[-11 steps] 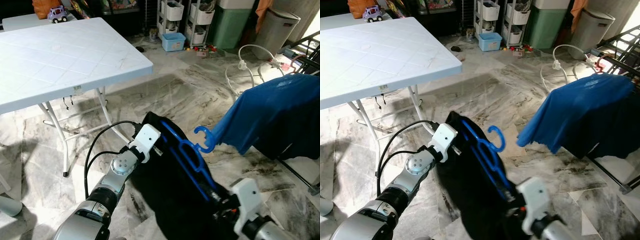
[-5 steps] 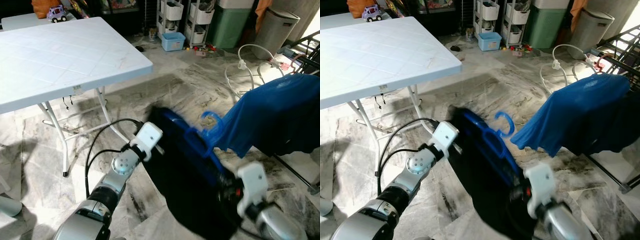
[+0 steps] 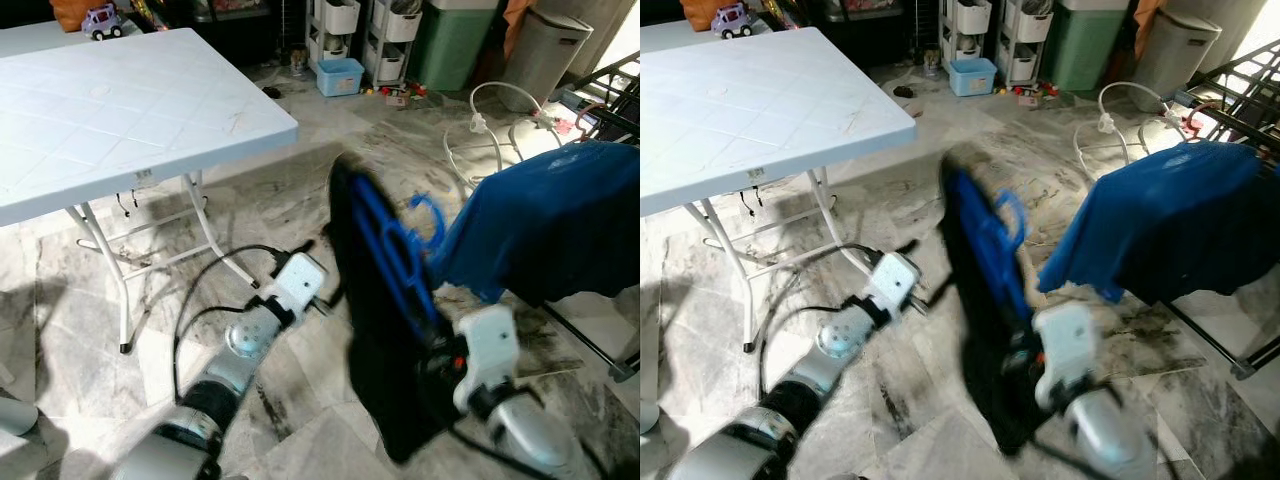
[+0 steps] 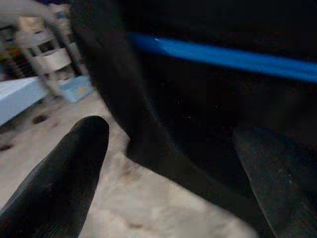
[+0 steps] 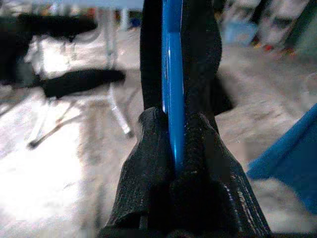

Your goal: Hang hanger

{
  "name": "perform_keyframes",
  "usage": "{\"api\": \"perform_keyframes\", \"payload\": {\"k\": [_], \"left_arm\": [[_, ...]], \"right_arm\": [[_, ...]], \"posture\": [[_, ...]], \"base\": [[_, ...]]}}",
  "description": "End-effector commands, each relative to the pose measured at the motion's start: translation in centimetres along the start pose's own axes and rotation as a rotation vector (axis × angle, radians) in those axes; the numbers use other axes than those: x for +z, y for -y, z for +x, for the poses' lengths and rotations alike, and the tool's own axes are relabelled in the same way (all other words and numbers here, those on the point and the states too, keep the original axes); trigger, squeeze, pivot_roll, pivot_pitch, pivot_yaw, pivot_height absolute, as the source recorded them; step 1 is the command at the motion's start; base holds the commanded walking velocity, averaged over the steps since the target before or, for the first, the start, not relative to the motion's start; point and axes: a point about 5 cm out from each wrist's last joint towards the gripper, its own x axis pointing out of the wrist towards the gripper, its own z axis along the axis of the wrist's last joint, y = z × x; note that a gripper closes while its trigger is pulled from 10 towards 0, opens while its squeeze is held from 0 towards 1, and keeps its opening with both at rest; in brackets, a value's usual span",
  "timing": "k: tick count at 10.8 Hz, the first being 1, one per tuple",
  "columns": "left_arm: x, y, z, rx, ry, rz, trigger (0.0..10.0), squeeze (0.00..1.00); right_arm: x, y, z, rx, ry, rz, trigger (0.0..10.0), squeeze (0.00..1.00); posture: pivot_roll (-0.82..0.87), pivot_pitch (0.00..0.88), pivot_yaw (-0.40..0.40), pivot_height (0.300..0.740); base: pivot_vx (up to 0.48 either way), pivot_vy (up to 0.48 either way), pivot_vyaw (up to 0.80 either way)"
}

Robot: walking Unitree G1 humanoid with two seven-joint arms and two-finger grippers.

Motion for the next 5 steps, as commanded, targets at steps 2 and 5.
{"api": "perform_keyframes", "payload": {"k": [2, 5], "left_arm": [[-0.2, -0.8, 0.2, 0.054, -0.042, 0.041, 10.0, 0.00], [-0.3, -1.0, 0.4, 0.080, -0.068, 0.052, 10.0, 0.00]], "right_arm": [[1.5, -0.4, -1.2, 0.098, 0.038, 0.003, 10.0, 0.00], [2.0, -0.2, -2.7, 0.151, 0.019, 0.019, 10.0, 0.00]], "posture": [[0.02, 0.049, -0.071, 0.740], [0.01, 0.048, -0.062, 0.740]], "base": [[0.000, 0.000, 0.00], [0.000, 0.000, 0.00]]}}
